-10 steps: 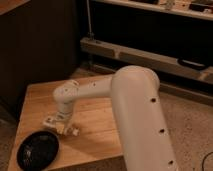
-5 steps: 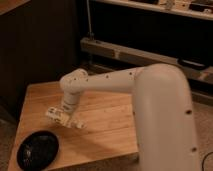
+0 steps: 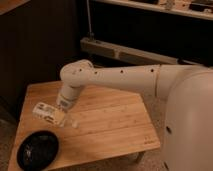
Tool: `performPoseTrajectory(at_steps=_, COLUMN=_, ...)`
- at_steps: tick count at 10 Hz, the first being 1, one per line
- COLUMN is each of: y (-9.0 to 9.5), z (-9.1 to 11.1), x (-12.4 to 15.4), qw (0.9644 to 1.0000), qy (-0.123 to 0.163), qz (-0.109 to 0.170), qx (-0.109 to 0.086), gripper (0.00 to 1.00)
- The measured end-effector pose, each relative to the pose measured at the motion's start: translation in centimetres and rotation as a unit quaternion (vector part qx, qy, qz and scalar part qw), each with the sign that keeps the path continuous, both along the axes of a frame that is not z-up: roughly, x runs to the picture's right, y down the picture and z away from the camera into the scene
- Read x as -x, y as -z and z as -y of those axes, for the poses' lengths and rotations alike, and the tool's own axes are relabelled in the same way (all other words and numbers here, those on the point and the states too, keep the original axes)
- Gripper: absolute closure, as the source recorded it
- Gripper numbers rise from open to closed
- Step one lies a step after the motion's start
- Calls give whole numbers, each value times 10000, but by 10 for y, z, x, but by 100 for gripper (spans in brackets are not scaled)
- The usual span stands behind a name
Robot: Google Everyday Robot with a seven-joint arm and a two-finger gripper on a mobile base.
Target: Place the bottle in the ceramic bowl
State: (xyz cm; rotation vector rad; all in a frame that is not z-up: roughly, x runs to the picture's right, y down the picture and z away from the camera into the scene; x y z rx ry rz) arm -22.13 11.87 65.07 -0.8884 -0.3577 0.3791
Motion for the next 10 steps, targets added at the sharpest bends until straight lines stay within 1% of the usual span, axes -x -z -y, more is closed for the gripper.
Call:
performPoseTrajectory(at_steps=1, y=15, z=-16, x=19, qw=9994, qy=141, qz=317, qx=49, gripper=100)
performPoseTrajectory(at_steps=3, y=33, z=-41, x=49, qw=9957, qy=456, qz=784, qx=177, gripper=100)
performPoseTrajectory(at_steps=4, y=38, z=-60, x=66, qw=9907, qy=718, qz=1103, qx=335, gripper=100)
performPoseTrajectory(at_steps=5, y=36, z=-74, x=73, qw=9860, qy=879, qz=1330, qx=485, gripper=98)
performPoseTrajectory(at_steps=6, y=29, z=-87, x=77, qw=9787, qy=1061, qz=1606, qx=716, gripper=91)
performPoseTrajectory(at_steps=7, y=19, z=-100, x=81, qw=9694, qy=1279, qz=1873, qx=943, gripper=80)
performPoseTrajectory(at_steps=8, y=8, z=-106, x=81, qw=9647, qy=1370, qz=1976, qx=1073, gripper=69)
performPoseTrajectory(at_steps=9, y=1, z=-109, x=78, qw=9619, qy=1424, qz=2008, qx=1191, gripper=61)
performPoseTrajectory(at_steps=10, y=-4, z=-111, x=76, qw=9601, qy=1446, qz=2030, qx=1266, gripper=51)
